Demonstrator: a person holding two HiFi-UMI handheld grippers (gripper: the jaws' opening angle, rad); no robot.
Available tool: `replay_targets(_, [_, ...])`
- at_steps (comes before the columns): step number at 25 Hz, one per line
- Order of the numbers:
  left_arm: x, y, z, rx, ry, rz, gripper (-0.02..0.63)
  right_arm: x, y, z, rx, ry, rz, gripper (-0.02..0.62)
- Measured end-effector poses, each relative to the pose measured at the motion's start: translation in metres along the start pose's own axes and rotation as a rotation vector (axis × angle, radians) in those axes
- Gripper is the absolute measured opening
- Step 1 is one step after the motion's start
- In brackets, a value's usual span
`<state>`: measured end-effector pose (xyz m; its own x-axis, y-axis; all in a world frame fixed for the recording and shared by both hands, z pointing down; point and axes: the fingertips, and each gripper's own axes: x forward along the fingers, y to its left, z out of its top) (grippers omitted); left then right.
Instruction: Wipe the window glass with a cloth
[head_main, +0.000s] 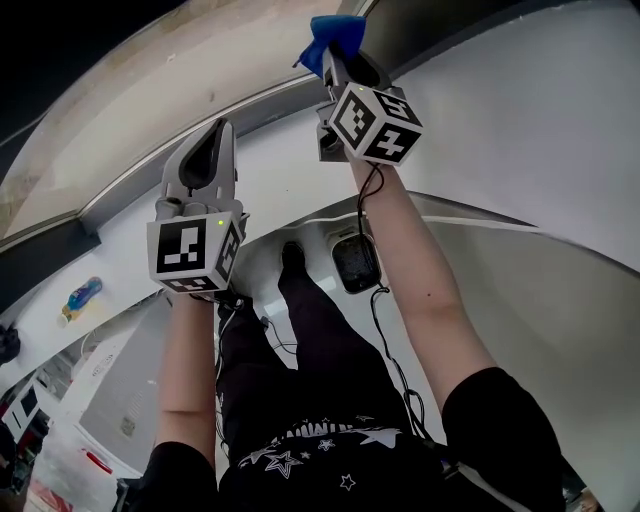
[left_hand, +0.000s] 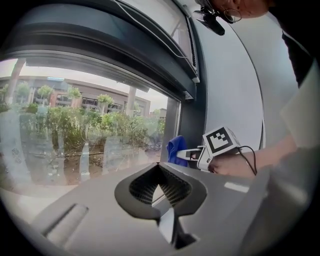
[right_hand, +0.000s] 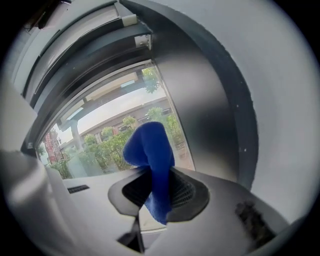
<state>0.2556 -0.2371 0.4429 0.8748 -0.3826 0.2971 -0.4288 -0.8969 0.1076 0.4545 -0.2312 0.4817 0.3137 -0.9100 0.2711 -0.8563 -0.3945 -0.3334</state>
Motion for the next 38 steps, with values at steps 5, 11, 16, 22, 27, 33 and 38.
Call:
replay_targets(5, [0.006, -0.009, -0.002, -0.004, 0.001, -0.012, 0.009, -0.003, -0.013, 0.000, 0.000, 0.005, -0.027, 0.077])
replay_targets(11, [-0.015, 0.010, -0.008, -0.019, -0.010, 0.010, 0.008, -0.012, 0.011, -0.009, -0.026, 0.011, -0.018, 0.077])
replay_targets(16, [-0.060, 0.059, -0.015, -0.050, -0.019, 0.102, 0.008, -0.013, 0.095, -0.041, -0.096, 0.076, 0.104, 0.077])
replay_targets(22, [-0.139, 0.137, -0.034, -0.091, -0.035, 0.224, 0.009, -0.020, 0.233, -0.112, -0.149, 0.183, 0.287, 0.077])
replay_targets(27, [-0.226, 0.211, -0.068, -0.141, -0.026, 0.363, 0.009, -0.022, 0.372, -0.181, -0.227, 0.262, 0.501, 0.077])
replay_targets(33, [-0.328, 0.302, -0.110, -0.252, -0.046, 0.546, 0.008, -0.013, 0.511, -0.257, -0.294, 0.315, 0.654, 0.077])
replay_targets(38, [-0.389, 0.350, -0.137, -0.282, -0.046, 0.617, 0.009, 0.002, 0.594, -0.303, -0.343, 0.331, 0.718, 0.077])
